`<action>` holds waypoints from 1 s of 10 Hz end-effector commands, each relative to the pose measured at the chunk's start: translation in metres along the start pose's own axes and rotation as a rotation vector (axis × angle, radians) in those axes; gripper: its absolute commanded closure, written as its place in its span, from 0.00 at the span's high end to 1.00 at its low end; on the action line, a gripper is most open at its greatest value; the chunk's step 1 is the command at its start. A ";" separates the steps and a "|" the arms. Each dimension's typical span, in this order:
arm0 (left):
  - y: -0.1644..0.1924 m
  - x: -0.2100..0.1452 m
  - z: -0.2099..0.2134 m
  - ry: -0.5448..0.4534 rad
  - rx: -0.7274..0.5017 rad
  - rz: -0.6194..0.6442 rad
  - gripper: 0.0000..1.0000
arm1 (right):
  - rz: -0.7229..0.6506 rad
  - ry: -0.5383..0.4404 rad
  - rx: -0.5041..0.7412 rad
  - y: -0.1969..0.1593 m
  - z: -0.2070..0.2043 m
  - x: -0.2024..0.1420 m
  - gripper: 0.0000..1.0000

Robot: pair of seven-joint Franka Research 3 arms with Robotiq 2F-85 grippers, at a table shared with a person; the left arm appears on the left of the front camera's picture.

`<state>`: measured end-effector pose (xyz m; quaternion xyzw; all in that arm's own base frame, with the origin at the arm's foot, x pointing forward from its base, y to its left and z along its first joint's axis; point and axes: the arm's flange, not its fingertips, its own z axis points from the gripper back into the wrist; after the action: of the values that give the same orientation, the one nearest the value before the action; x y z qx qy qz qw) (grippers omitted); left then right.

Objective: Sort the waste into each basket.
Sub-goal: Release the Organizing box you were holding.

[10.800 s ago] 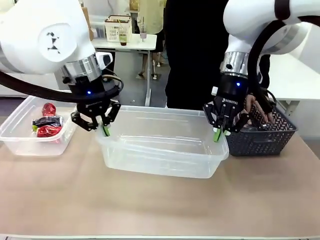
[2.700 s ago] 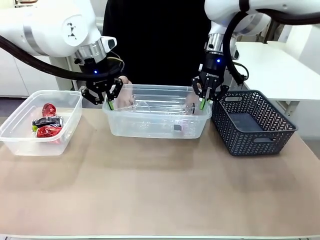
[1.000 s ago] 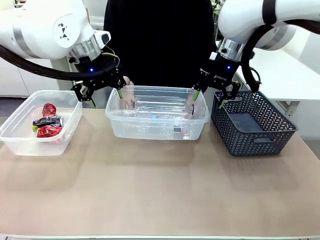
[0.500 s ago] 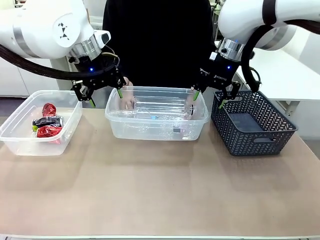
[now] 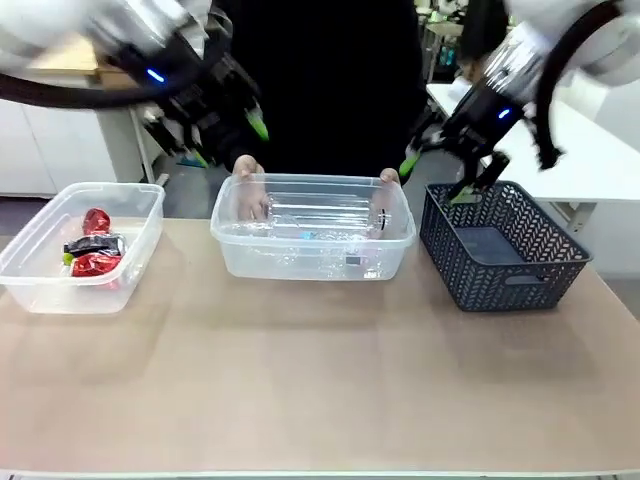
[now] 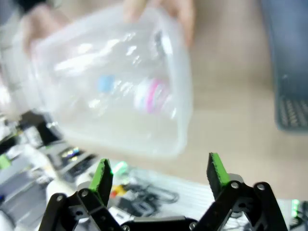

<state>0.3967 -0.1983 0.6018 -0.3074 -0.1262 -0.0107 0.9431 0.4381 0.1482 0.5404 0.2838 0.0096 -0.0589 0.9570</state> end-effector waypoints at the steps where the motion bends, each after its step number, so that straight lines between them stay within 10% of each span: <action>1: 0.050 -0.045 0.050 0.071 -0.271 -0.050 1.00 | -0.062 -0.038 0.276 -0.067 0.052 -0.086 1.00; 4: 0.113 -0.072 0.035 0.042 -0.369 0.124 1.00 | -0.307 -0.246 0.491 -0.148 0.065 -0.127 1.00; 5: 0.055 -0.060 0.070 0.028 -0.366 -0.028 1.00 | -0.140 -0.077 0.399 -0.095 0.074 -0.108 1.00; 10: 0.055 -0.060 0.070 0.028 -0.366 -0.028 1.00 | -0.140 -0.077 0.399 -0.095 0.074 -0.108 1.00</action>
<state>0.3257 -0.1196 0.6139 -0.4607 -0.1173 -0.0533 0.8781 0.3168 0.0464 0.5559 0.4505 -0.0160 -0.1468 0.8805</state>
